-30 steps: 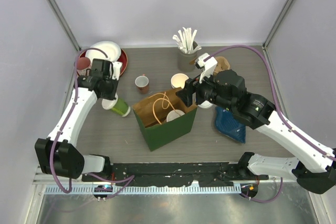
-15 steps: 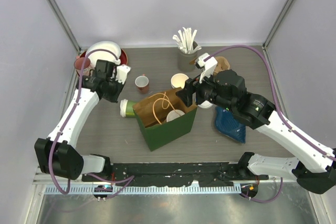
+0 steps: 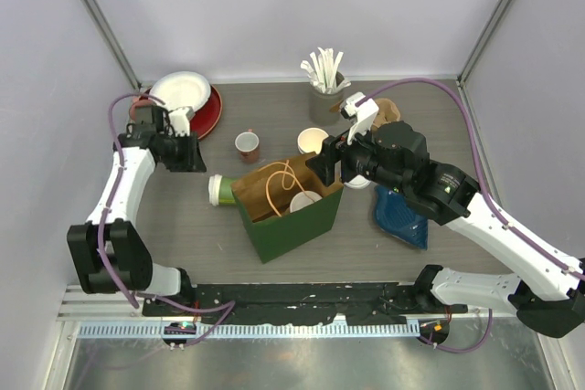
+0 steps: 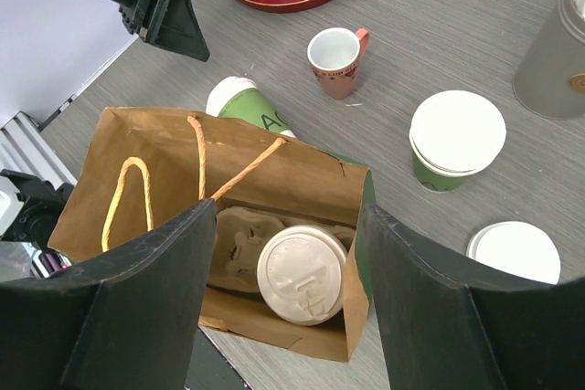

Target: Pack the takeout coffee

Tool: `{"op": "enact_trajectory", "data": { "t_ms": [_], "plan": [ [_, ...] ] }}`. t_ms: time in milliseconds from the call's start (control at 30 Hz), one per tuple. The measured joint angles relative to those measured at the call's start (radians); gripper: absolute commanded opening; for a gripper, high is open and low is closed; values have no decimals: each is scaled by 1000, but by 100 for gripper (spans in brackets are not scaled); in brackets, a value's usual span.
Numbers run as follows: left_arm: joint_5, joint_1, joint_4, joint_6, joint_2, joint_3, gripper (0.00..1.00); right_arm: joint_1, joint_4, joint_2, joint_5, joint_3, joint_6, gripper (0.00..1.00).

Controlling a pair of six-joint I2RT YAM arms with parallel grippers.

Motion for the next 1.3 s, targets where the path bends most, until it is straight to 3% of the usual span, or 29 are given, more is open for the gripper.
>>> {"op": "enact_trajectory", "data": {
  "t_ms": [100,333,933,1300],
  "plan": [
    [113,57,40,-39,32,-52,41,0,0,0,0,0,4,70],
    [260,88,105,-94,48,-153,32,0,-16,12,-1,10,8,70],
    [283,145,193,-114,85,-169,33,0,-45,42,-3,43,11,70],
    [338,150,198,-119,135,-203,27,0,-48,58,-8,49,12,70]
  ]
}}
